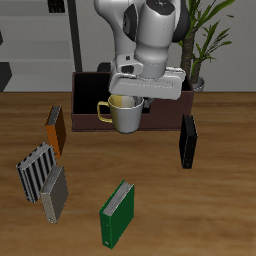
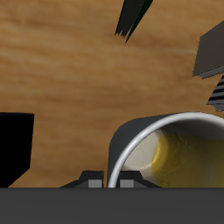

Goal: Place the white-yellow mug into the back desk caddy's left compartment and place the green book into the back desk caddy's front compartment

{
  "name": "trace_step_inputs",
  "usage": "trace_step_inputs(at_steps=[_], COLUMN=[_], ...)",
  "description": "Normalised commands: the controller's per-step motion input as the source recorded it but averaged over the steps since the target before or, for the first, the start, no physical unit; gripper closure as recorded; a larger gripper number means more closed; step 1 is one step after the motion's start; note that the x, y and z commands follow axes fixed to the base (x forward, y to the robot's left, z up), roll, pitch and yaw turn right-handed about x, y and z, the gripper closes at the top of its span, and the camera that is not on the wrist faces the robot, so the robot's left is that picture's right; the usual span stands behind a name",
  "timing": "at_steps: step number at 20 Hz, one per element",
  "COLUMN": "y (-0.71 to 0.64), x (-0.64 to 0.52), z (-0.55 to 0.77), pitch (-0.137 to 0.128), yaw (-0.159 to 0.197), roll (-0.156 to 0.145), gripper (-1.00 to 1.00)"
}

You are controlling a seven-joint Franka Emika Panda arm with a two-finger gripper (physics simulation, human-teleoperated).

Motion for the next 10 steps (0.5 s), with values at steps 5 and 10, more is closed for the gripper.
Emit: trace_step_inputs(at_steps=[5, 10], y=[-0.34, -0.25], x=[-0.5, -0.45], z=[0.37, 0.26], pitch=[-0.059, -0.053], yaw=[-0.009, -0.004], roll=[-0.046, -0.027], gripper=[1.0, 1.0])
